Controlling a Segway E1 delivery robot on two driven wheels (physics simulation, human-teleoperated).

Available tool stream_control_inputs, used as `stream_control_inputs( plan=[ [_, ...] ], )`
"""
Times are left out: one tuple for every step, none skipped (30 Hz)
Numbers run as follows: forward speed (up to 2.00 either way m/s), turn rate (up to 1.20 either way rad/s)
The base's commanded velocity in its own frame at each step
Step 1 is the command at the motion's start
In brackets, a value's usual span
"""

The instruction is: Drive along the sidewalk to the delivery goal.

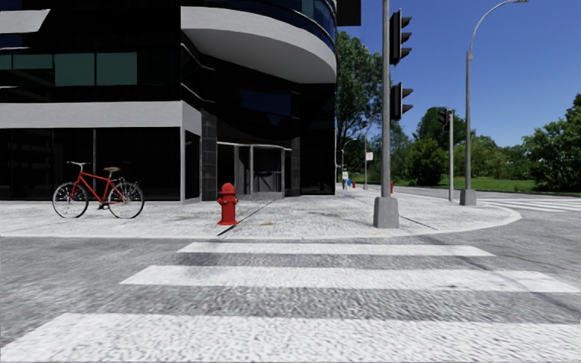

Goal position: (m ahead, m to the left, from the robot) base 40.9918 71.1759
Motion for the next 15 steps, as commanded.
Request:
stream_control_inputs(
  plan=[
    [2.0,0.0],
    [2.0,0.0],
    [2.0,0.0],
    [2.0,0.0],
    [2.0,0.0],
    [2.0,0.0],
    [2.0,0.0],
    [2.0,0.0],
    [2.0,0.0],
    [2.0,0.0],
    [2.0,0.0],
    [2.0,0.0],
    [2.0,0.0],
    [2.0,0.0],
    [2.0,0.0]
  ],
)
